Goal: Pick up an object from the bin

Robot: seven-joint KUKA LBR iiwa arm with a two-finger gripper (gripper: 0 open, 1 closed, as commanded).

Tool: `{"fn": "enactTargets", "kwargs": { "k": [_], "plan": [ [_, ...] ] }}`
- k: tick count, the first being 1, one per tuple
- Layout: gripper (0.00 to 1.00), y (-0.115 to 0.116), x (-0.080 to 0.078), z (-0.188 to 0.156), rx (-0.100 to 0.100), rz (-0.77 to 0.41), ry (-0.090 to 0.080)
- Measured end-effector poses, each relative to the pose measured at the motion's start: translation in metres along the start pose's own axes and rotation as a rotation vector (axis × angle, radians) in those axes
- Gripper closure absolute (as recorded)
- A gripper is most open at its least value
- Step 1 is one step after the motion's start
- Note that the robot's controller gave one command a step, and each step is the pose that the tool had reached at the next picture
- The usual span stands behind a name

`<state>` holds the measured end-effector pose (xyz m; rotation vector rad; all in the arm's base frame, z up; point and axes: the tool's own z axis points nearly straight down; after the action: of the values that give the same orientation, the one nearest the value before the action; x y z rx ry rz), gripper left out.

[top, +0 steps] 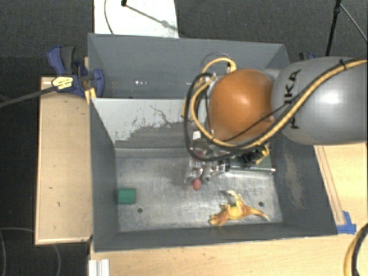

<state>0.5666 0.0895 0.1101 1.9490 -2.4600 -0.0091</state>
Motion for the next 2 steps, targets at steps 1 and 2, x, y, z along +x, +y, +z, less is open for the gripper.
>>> {"fn": "enactTargets", "kwargs": {
  "k": [1,2],
  "plan": [
    [1.00,0.004,-0.006,-0.062,0.004,-0.013,0.000],
    [1.00,-0.007,0.026,-0.044,0.020,-0.027,-0.006]
  ]
}}
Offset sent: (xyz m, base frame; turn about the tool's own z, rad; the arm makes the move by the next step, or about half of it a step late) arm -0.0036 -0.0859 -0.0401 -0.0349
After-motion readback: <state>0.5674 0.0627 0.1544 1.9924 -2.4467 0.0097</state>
